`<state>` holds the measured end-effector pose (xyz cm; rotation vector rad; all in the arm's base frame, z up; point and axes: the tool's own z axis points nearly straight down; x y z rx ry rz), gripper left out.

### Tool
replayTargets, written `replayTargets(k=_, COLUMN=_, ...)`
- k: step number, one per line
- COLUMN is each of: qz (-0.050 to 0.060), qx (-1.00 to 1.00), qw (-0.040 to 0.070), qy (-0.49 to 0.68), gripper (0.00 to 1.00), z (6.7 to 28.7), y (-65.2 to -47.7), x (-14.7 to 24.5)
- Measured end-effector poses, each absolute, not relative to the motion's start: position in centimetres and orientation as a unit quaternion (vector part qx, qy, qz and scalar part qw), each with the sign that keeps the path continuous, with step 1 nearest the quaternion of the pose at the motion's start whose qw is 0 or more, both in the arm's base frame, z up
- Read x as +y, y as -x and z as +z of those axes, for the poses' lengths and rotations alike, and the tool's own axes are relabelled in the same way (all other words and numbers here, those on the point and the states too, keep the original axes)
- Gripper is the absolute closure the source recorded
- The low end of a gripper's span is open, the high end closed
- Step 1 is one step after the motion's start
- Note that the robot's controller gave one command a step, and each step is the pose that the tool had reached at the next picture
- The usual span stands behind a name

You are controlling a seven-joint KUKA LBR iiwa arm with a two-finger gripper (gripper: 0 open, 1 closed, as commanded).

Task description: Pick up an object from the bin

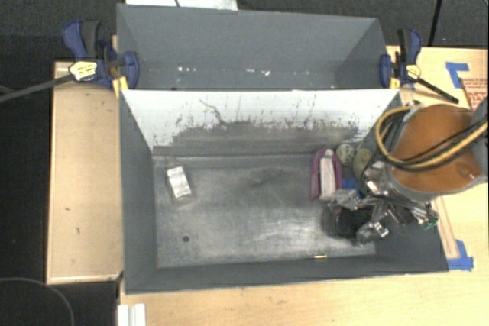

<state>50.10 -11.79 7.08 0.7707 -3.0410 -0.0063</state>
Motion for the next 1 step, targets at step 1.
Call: replayTargets(k=1, qz=0.002, qx=-0.959, qw=-0.004, qy=-0.285, gripper=1.00, z=21.74, y=-50.18, x=-12.54)
